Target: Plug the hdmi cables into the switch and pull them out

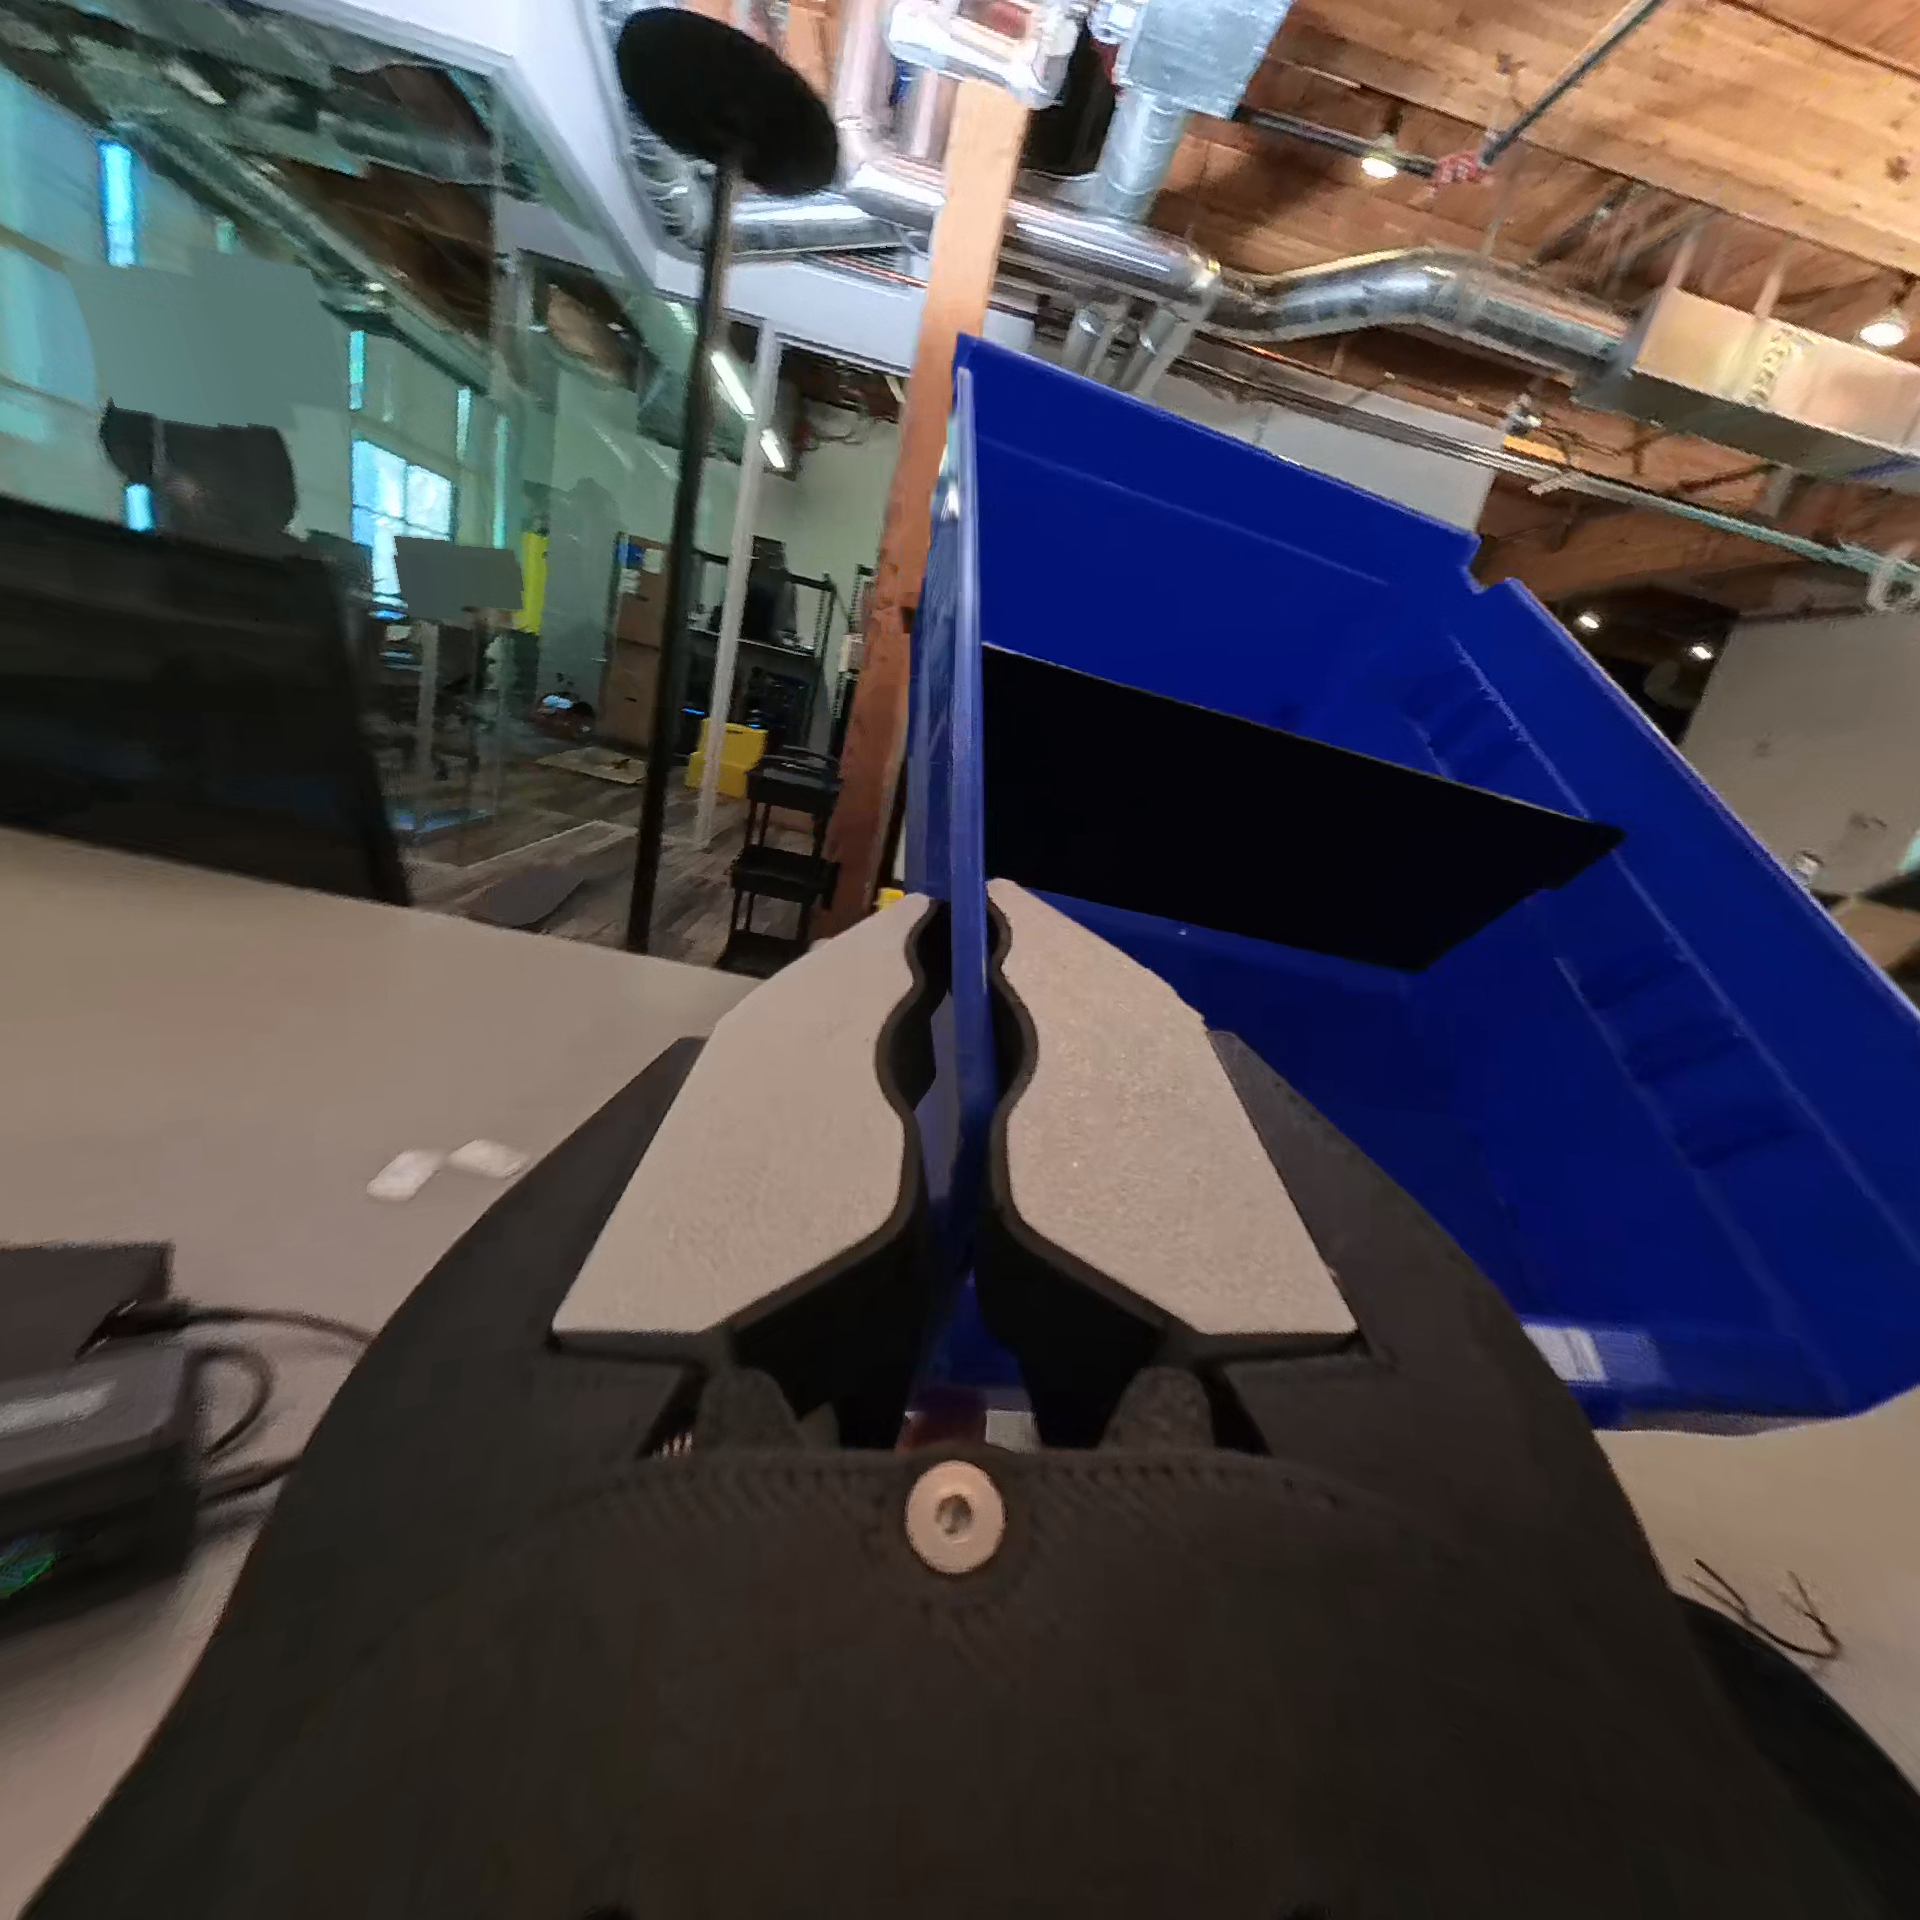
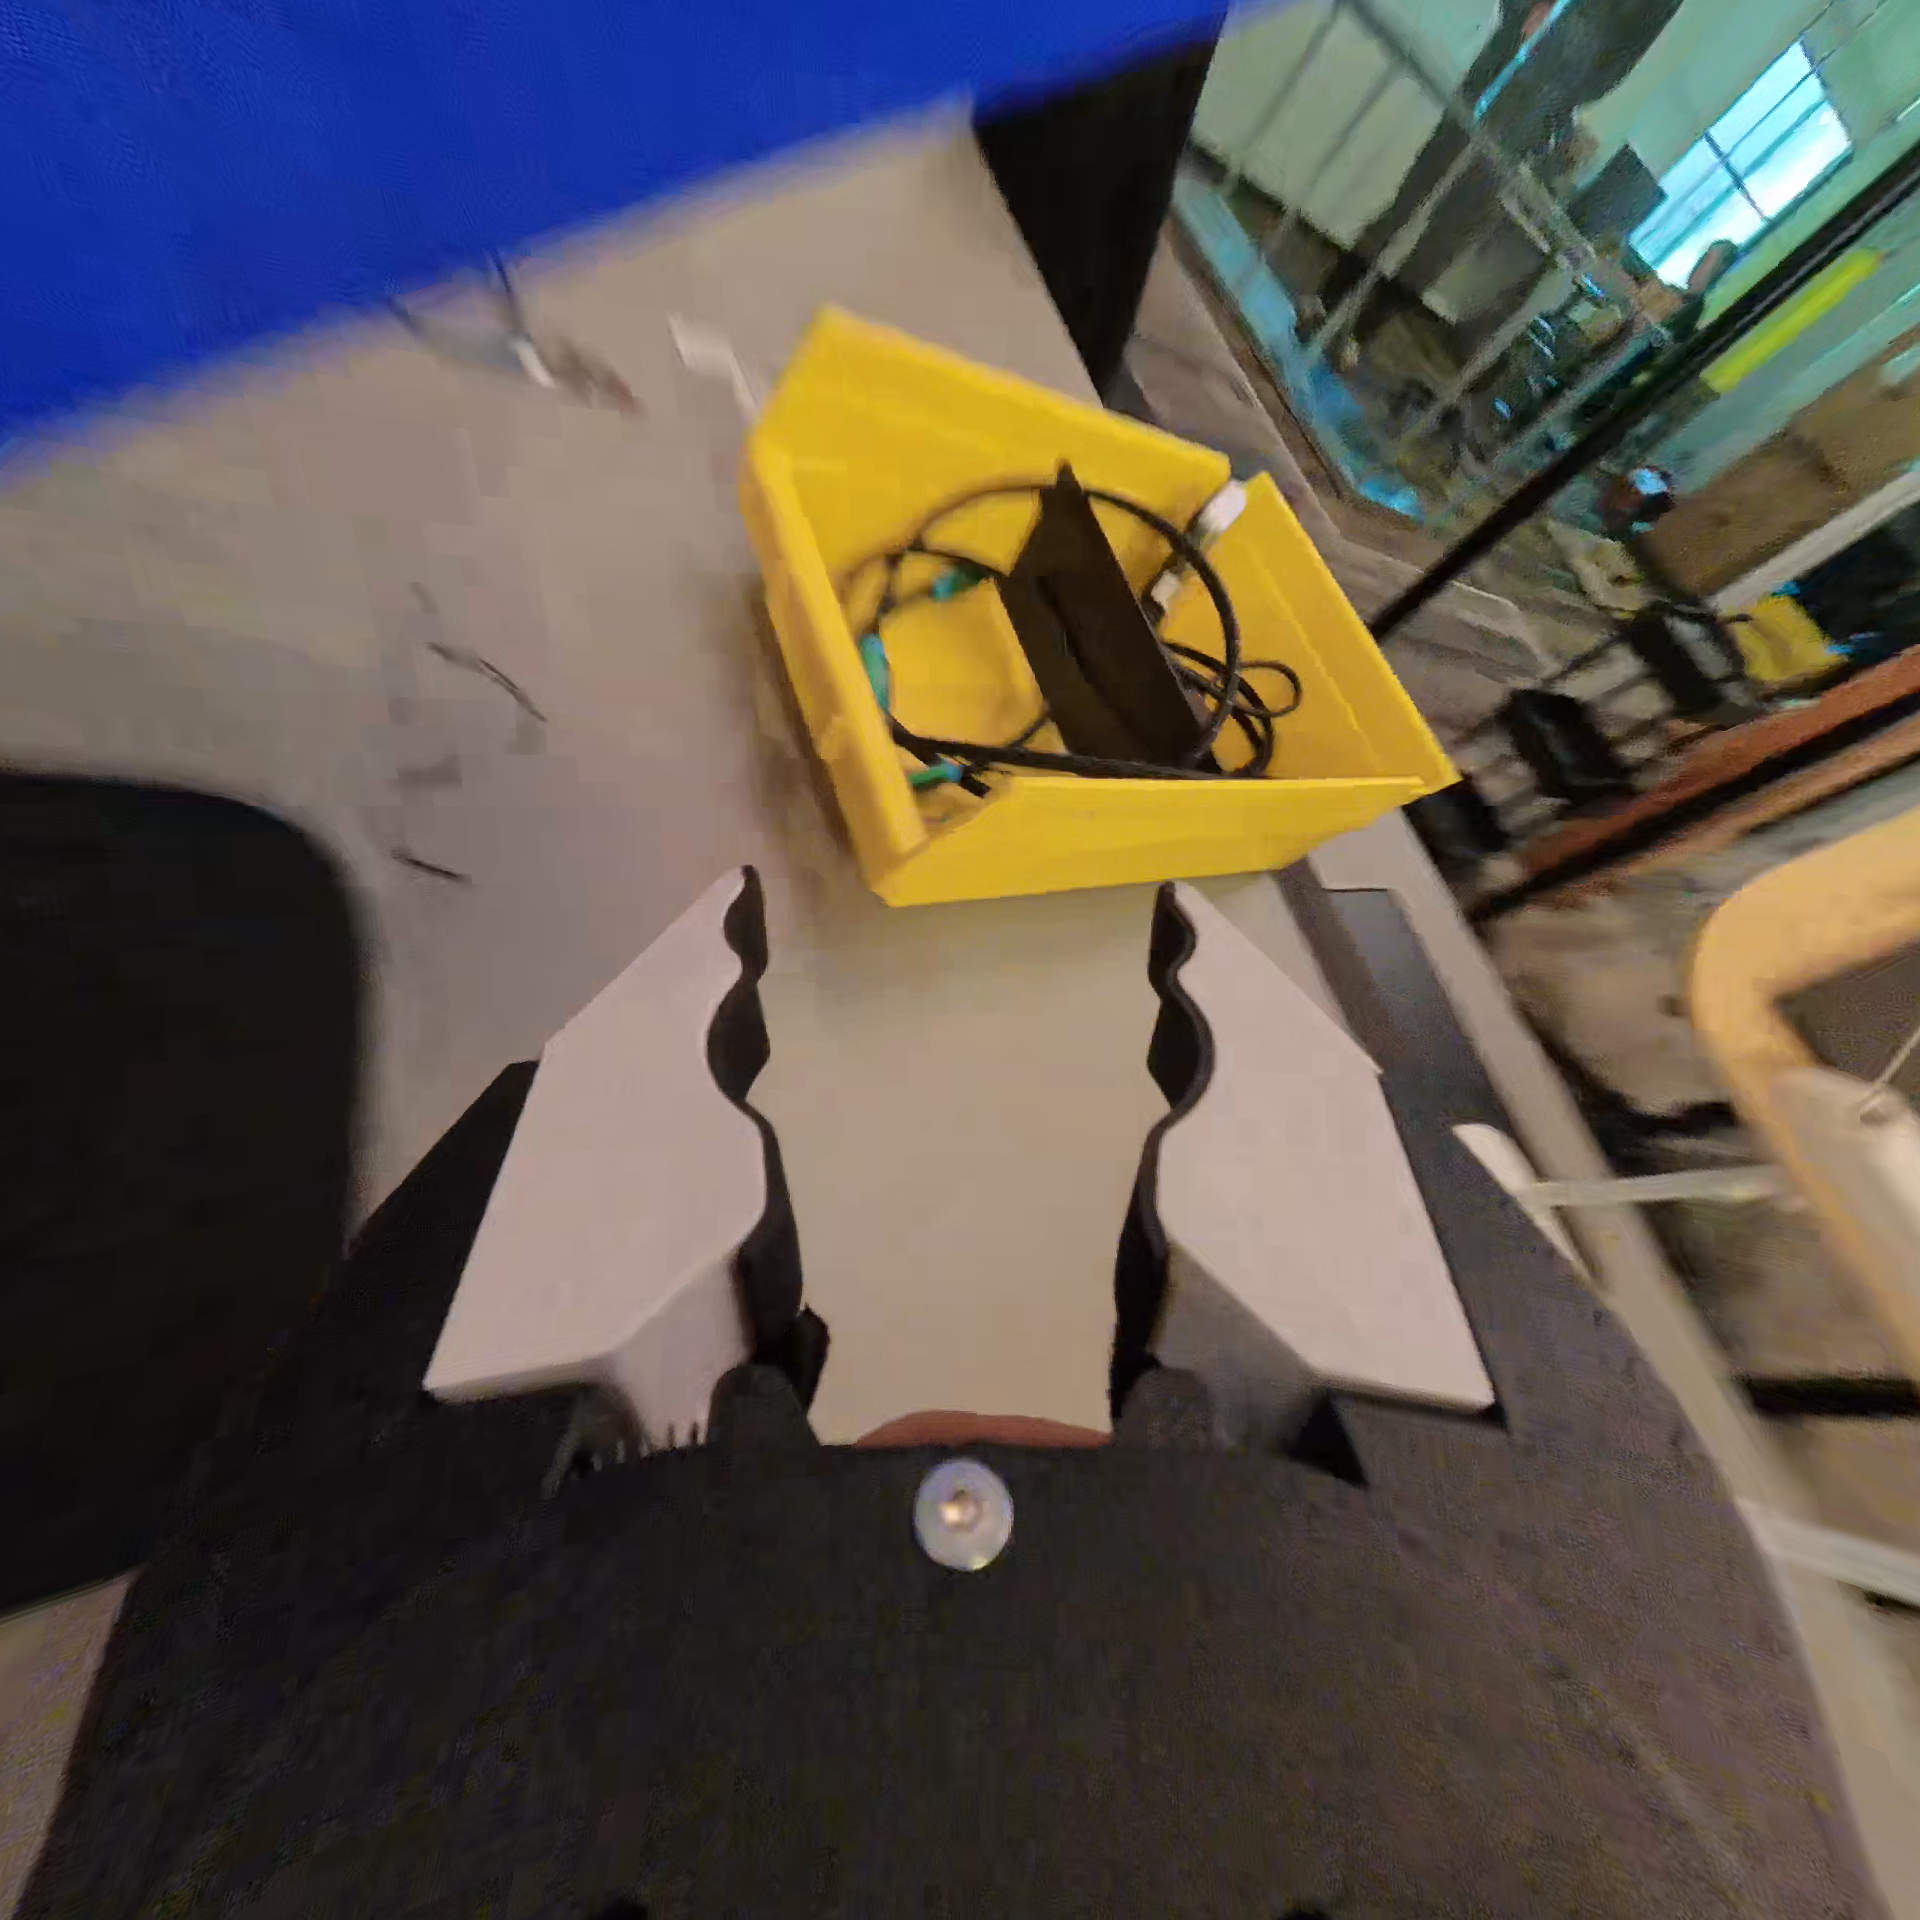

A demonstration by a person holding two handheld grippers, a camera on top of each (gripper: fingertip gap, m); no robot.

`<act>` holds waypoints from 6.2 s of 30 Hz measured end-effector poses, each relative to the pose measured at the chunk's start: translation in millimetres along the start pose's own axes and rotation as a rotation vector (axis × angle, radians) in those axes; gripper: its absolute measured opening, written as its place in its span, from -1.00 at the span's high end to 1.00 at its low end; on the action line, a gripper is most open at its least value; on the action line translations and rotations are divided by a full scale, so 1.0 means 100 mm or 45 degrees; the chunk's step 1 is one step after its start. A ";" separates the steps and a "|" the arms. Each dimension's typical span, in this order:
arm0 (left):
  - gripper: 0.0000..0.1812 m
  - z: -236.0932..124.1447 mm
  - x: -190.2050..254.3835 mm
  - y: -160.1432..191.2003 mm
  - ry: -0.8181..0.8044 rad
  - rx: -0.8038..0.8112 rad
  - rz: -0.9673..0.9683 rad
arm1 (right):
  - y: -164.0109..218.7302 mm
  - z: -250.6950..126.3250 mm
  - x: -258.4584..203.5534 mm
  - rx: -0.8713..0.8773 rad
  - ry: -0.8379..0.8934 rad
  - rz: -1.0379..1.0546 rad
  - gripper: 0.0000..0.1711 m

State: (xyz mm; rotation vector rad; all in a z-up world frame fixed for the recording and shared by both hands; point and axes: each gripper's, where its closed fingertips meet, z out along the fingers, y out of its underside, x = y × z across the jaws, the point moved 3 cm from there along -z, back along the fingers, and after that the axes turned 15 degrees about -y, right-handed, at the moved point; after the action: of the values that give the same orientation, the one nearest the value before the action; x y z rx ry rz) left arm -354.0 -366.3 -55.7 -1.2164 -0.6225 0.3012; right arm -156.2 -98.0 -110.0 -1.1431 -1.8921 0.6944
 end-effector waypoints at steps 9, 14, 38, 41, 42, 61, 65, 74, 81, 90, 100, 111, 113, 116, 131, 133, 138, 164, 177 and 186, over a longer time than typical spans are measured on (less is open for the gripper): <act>0.96 0.51 2.24 0.61 0.473 -0.259 0.014 | 0.00 -2.12 -0.22 1.093 0.144 0.607 -0.22; 0.96 0.63 3.49 1.33 0.715 -0.490 0.016 | 0.56 -2.75 -0.20 1.138 0.455 0.674 -0.40; 0.58 0.43 6.38 3.36 1.041 -0.958 0.120 | 3.77 -4.06 1.19 0.440 0.813 1.164 -0.26; 0.42 0.39 6.61 3.39 1.061 -0.965 0.113 | 3.99 -4.16 1.52 0.386 0.789 1.151 -0.11; 0.39 0.40 6.68 3.41 1.065 -0.980 0.093 | 4.07 -4.19 1.63 0.384 0.782 1.156 -0.06; -0.07 0.68 6.96 2.93 1.076 -0.789 -0.025 | 3.97 -5.07 2.36 0.170 1.026 0.731 0.02; 0.03 0.78 6.54 2.34 1.128 -0.602 0.013 | 2.71 -4.82 2.18 0.305 0.815 0.460 0.17; 0.28 1.42 4.58 0.92 0.718 0.007 0.249 | 0.88 -3.68 2.15 0.504 0.538 0.090 0.30; 0.29 1.95 2.80 0.56 0.391 0.296 0.663 | 0.95 -3.36 2.22 0.696 0.373 0.140 0.36; 0.29 2.30 2.26 0.90 0.243 0.549 0.763 | 1.25 -3.37 2.22 0.718 0.341 0.099 0.42; 0.32 1.96 2.66 0.76 0.293 0.695 0.671 | 1.12 -3.26 2.11 0.992 0.209 0.093 0.42; 0.32 1.91 3.24 0.56 0.412 0.670 0.576 | 0.50 -3.16 1.94 1.328 0.094 0.041 0.44; 0.31 1.90 3.46 0.47 0.459 0.645 0.538 | 0.39 -3.16 1.91 1.423 0.049 0.037 0.46; 0.32 1.92 3.80 0.33 0.496 0.671 0.578 | 0.39 -3.00 1.93 1.359 0.043 0.046 0.44; 0.52 2.50 3.47 0.38 0.534 0.295 0.613 | 0.66 -2.45 2.11 0.965 0.169 0.115 0.39; 0.49 2.50 3.54 0.45 0.605 0.201 0.583 | 0.68 -2.31 2.12 0.914 0.169 0.123 0.36; 0.30 2.49 3.66 0.59 0.656 0.134 0.602 | 0.72 -2.00 2.10 0.816 0.140 0.138 0.27; 0.52 2.98 1.64 1.44 0.219 -0.731 1.130 | 0.98 -1.37 2.00 0.563 0.021 0.177 0.33; 0.78 3.24 1.20 2.19 0.006 -0.849 1.444 | 1.06 -1.24 1.97 0.529 -0.020 0.204 0.33; 0.89 3.36 1.25 1.87 -0.107 -0.539 1.246 | 1.07 -1.23 1.97 0.532 -0.020 0.207 0.35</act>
State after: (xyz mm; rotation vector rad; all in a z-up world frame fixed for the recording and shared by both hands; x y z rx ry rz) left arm -433.8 24.1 -125.2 -1.8732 -0.1076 1.0802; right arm -55.9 131.6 -59.0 -1.0258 -1.5759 1.1302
